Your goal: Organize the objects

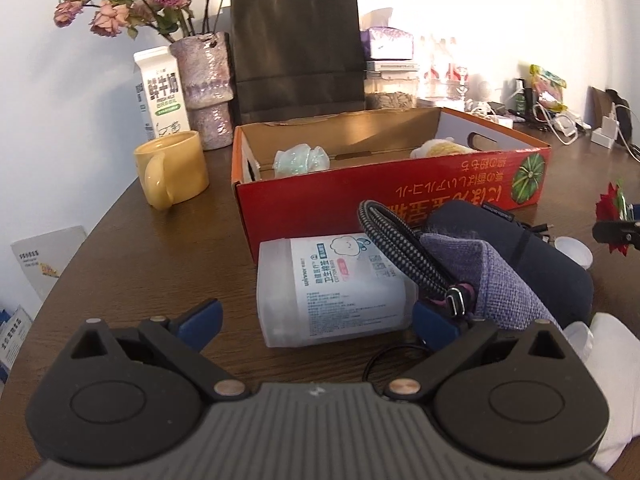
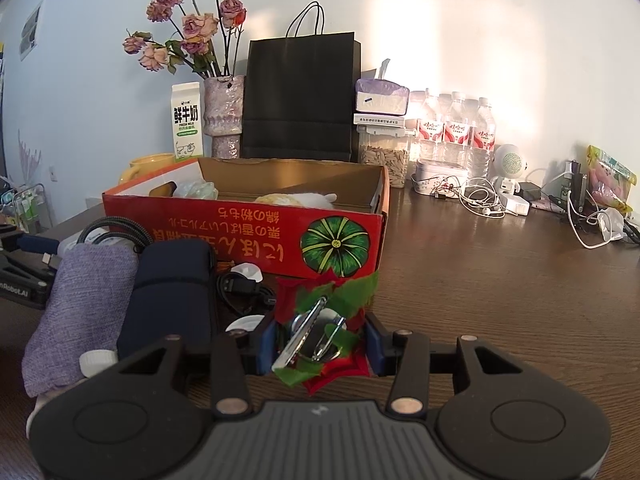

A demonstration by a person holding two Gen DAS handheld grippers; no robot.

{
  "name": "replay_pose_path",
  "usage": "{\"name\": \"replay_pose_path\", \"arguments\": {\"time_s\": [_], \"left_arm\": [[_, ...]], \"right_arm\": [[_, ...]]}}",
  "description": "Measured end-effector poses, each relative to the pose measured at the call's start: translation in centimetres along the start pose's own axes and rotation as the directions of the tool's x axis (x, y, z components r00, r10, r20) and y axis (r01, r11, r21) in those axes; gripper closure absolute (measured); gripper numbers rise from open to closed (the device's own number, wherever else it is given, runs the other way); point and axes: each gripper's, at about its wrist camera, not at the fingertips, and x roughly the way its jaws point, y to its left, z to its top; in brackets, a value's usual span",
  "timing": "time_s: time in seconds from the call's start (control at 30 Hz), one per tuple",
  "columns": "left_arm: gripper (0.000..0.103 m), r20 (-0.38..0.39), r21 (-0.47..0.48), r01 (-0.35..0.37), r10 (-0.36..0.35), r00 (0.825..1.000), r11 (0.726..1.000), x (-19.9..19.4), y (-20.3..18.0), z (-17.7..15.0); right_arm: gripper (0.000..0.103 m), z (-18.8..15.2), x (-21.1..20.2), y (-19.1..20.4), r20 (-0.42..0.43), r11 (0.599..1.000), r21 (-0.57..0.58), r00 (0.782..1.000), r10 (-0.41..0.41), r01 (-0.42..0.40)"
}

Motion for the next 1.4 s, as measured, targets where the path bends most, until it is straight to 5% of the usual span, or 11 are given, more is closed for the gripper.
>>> {"name": "replay_pose_path", "arguments": {"time_s": [0.1,0.23,0.3,0.37,0.5,0.63,0.83,1.2,1.27,1.4], "left_arm": [[0.007,0.001,-0.031,-0.013,0.013,1.000,0.999,-0.1,0.0,0.1],[0.054,-0.020,-0.077,-0.017,0.016,1.000,0.997,-0.2,0.6,-0.1],[0.063,-0.038,-0.114,-0.017,0.013,0.999,0.993,-0.1,1.5,-0.3],[0.063,-0.048,-0.133,-0.023,0.016,0.999,0.991,-0.3,2.2,-0.6],[0.010,-0.013,-0.089,-0.004,0.002,1.000,0.996,-0.9,2.0,-0.7],[0.001,0.013,-0.013,-0.032,0.032,0.999,0.999,-0.6,0.4,-0.2],[0.000,0.031,0.024,0.007,-0.008,0.999,1.000,0.3,-0.2,0.7],[0.001,-0.035,-0.041,-0.087,0.085,0.996,0.995,2.5,-1.0,2.4],[0.017,-0.044,-0.071,-0.067,0.063,0.997,0.995,2.4,-0.6,2.2],[0.017,-0.042,-0.100,-0.079,0.075,0.996,0.992,1.6,0.0,1.4]], "right_arm": [[0.059,0.0,0.0,0.0,-0.001,1.000,0.001,1.000,0.002,-0.002],[0.059,0.0,0.0,0.0,0.000,1.000,0.001,1.000,0.003,-0.003],[0.059,-0.1,-0.1,0.0,0.001,1.000,0.001,1.000,0.005,-0.005],[0.059,-0.1,-0.1,0.1,0.002,1.000,0.001,1.000,0.008,-0.008],[0.059,-0.1,-0.1,0.0,-0.001,1.000,0.001,1.000,0.013,-0.013],[0.059,-0.1,-0.1,-0.1,0.000,1.000,0.003,1.000,0.012,-0.012],[0.059,-0.1,-0.1,0.0,-0.001,1.000,0.004,1.000,0.014,-0.014],[0.058,0.0,-0.1,0.0,0.001,1.000,0.004,1.000,0.019,-0.019],[0.058,0.0,-0.1,0.0,0.001,1.000,0.004,1.000,0.022,-0.022],[0.058,0.0,-0.1,0.1,0.002,1.000,0.003,1.000,0.026,-0.026]]}}
